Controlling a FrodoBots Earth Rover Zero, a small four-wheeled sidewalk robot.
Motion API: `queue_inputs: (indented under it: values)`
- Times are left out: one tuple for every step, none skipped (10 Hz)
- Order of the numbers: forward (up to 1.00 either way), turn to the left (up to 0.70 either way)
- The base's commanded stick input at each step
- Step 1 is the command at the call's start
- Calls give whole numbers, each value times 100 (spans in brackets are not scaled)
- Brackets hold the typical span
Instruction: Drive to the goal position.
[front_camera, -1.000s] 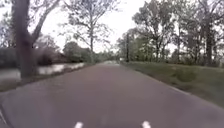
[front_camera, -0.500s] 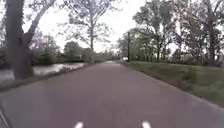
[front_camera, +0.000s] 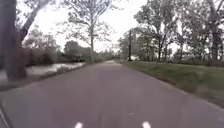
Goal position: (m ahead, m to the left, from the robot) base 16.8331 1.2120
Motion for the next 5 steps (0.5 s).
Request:
queue_inputs:
  values:
    - [100, 0]
    - [100, 0]
    - [100, 0]
    - [100, 0]
    - [100, 0]
